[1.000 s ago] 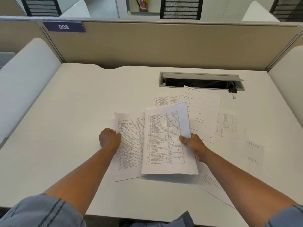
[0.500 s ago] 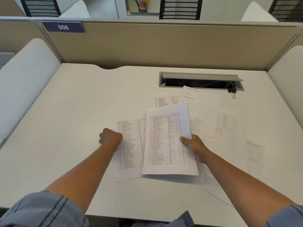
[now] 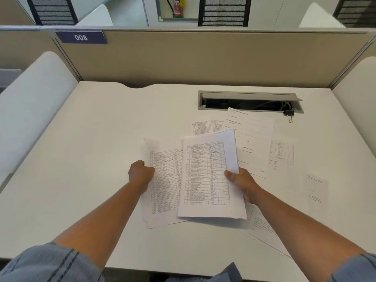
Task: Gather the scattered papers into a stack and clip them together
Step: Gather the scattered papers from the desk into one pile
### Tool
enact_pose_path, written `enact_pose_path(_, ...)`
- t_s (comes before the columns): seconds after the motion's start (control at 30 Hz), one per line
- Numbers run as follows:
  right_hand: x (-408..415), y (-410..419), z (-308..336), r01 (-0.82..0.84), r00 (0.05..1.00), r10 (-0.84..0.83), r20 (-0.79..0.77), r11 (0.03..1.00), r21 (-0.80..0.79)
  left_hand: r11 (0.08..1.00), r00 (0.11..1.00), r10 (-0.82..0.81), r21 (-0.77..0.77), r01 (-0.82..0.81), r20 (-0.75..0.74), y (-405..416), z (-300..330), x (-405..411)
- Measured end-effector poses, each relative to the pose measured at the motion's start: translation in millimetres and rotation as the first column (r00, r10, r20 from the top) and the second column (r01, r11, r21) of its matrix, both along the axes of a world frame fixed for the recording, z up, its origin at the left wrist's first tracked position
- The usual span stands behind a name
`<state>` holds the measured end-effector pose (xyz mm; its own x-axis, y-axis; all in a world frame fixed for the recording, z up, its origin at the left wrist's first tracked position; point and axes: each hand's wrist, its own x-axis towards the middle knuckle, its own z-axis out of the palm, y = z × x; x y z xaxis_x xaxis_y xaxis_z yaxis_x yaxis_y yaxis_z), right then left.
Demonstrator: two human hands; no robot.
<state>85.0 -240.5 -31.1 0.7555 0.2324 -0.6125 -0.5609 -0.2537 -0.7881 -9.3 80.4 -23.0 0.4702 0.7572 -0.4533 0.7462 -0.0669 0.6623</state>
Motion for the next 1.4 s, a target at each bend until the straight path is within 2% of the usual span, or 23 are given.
enact_pose_path(0.1,-1.5,0.7,3.2,0.008,1.0,-0.008,0.007,1.0,0.007,0.999,0.996,-0.039,-0.005,0.04,0.074,-5.0,8.5,-4.0)
enact_pose_path(0.4,-7.3,3.0,13.7,0.03,0.999,-0.03,0.02,0.999,0.026,0.91,0.929,-0.315,0.339,0.238,0.195,-13.2,90.7,1.6)
enact_pose_path(0.53,-7.5,3.2,17.4,0.036,0.999,-0.038,0.037,0.998,0.047,0.825,0.894,-0.42,0.476,0.305,0.155,-5.2,126.1,0.9)
enact_pose_path(0.63,-7.1,4.7,22.7,0.047,0.998,-0.051,0.047,0.996,0.071,0.785,0.876,-0.467,0.513,0.348,0.119,-2.1,154.5,1.7)
enact_pose_path(0.73,-6.3,8.1,29.5,0.048,0.997,-0.053,0.056,0.995,0.089,0.853,0.854,-0.458,0.391,0.345,0.246,-1.3,178.5,1.8)
enact_pose_path(0.87,-8.4,12.6,38.7,0.06,0.997,-0.067,0.041,0.986,0.156,0.921,0.828,-0.38,0.089,0.378,0.412,-1.7,182.5,6.3)
enact_pose_path(0.97,-11.8,16.4,46.5,0.042,0.999,-0.048,0.018,0.97,0.241,0.918,0.858,-0.303,-0.116,0.38,0.415,-10.2,162.3,10.3)
enact_pose_path(1.13,-16.0,21.4,54.8,0.05,0.999,-0.051,-0.005,0.95,0.309,0.826,0.919,-0.167,-0.458,0.328,0.358,-18.2,125.6,9.8)
enact_pose_path(1.27,-17.2,18.4,56.7,0.09,0.996,-0.08,-0.043,0.938,0.335,0.756,0.933,-0.023,-0.604,0.253,0.36,-9.9,117.5,4.6)
enact_pose_path(1.4,-17.7,15.0,55.6,0.096,0.995,-0.08,-0.06,0.932,0.348,0.618,0.898,0.099,-0.733,0.282,0.429,-5.2,126.0,6.0)
